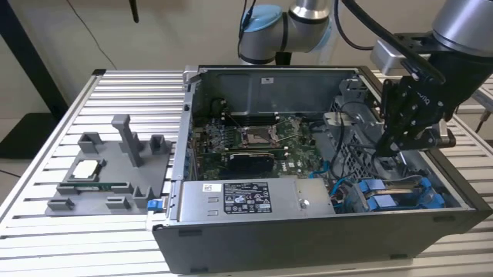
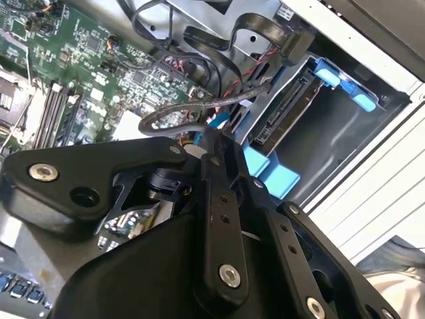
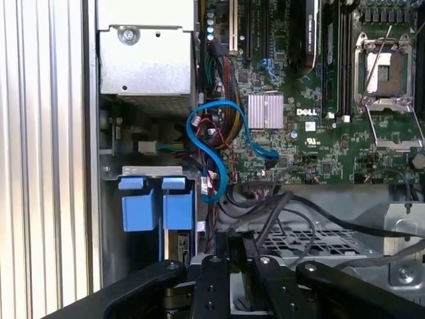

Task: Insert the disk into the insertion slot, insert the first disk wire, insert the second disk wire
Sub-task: 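Insert the first disk wire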

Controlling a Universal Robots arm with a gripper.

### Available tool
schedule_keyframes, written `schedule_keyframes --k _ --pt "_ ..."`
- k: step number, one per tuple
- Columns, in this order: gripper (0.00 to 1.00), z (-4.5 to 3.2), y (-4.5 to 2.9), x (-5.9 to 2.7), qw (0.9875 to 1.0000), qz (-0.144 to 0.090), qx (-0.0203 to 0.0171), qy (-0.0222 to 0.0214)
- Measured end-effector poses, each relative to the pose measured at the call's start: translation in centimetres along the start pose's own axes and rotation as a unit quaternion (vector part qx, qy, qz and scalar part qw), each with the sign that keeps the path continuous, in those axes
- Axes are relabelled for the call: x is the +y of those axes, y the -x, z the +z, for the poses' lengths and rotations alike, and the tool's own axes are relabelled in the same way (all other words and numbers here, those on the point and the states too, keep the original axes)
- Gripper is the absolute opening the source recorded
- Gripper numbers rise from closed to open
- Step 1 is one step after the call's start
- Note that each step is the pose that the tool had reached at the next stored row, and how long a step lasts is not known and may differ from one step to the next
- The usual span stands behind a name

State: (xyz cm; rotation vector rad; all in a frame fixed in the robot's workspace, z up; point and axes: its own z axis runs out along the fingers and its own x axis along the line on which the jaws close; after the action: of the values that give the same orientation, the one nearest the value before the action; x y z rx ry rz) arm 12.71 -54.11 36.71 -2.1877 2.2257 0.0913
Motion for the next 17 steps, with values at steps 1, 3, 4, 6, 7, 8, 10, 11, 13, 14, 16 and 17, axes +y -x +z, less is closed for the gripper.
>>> schedule_keyframes --k 1,3,4,6,7,8,10,11,13,14,16,17 --pt "0.19 0.06 -0.1 -0.05 1.0 0.0 -0.0001 0.0003" --pt "0.19 0.13 -0.32 -0.16 1.0 0.0 -0.0001 0.0014" --pt "0.19 0.15 -0.48 -0.21 1.0 0.0 0.0 0.002" --pt "0.19 0.16 -0.84 -0.31 1.0 0.0 0.0 0.0036" --pt "0.19 0.16 -1.04 -0.38 1.0 0.0 0.0 0.0044" --pt "0.19 0.16 -1.23 -0.44 1.0 0.0 0.0 0.0051" --pt "0.19 0.15 -1.62 -0.61 1.0 0.0 0.0 0.0066" --pt "0.19 0.14 -1.84 -0.72 1.0 0.0 0.0001 0.0074" --pt "0.19 0.12 -2.3 -0.91 1.0 0.001 0.0001 0.0089" --pt "0.19 0.12 -2.54 -0.99 1.0 0.001 0.0001 0.0096" --pt "0.19 0.11 -2.96 -1.1 0.9999 0.001 0.0002 0.0106" --pt "0.19 0.1 -3.17 -1.16 0.9999 0.001 0.0002 0.0111"
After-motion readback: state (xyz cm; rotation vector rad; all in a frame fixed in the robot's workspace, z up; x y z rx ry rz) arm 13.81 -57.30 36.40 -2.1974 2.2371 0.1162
